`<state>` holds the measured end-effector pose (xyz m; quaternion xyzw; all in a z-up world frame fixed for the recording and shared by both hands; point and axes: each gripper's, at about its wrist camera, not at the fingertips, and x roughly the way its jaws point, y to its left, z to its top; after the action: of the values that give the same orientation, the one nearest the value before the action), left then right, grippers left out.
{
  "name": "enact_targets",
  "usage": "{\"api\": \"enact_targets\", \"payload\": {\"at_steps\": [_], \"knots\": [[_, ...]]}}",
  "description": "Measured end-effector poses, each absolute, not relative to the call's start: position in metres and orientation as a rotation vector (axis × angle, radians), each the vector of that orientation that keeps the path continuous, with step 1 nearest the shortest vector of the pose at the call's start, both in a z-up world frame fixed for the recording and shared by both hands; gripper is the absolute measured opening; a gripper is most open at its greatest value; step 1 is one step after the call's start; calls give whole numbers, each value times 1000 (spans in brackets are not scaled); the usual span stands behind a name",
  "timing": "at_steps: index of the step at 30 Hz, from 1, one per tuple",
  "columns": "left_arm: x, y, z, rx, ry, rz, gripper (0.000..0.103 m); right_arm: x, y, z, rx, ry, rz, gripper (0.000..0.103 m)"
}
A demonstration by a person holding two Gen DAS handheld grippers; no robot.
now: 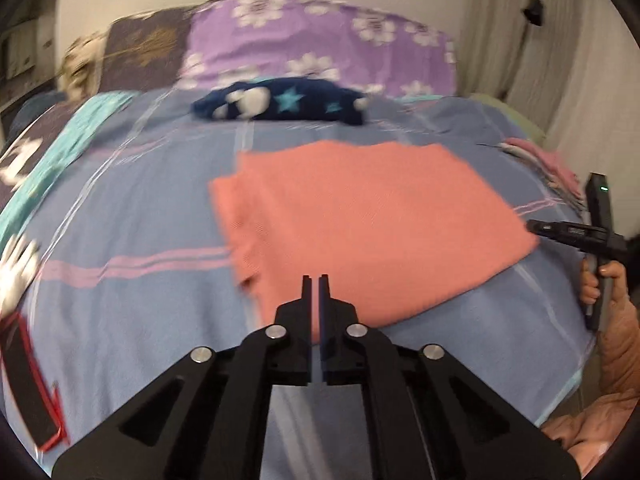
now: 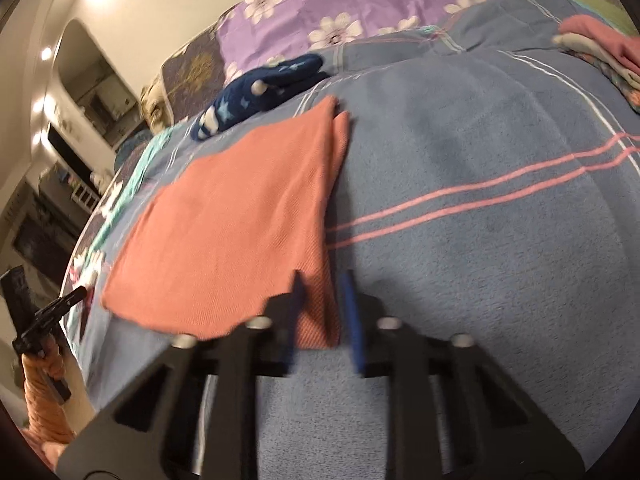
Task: Fold small clothes
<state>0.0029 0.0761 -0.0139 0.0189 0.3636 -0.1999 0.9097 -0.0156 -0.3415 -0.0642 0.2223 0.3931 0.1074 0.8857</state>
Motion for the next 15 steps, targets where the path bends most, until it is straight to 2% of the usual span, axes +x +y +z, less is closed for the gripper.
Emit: {"api": "enact_targets", "payload": {"at_steps": [2,9,12,15], "knots": [[11,42,-14,70,750,-487,23,-16,-347,-65,476,817,216,14],[48,-108,-50,180,879,-796,23,-13,-348,-72,456,881,273,13],[58,-147,-60,172,934,-854,23,-10,-353,-75,489,906,327,13],[68,-166,-65,150,968,-863,31,-8,-355,-76,547,910,427,13]]}}
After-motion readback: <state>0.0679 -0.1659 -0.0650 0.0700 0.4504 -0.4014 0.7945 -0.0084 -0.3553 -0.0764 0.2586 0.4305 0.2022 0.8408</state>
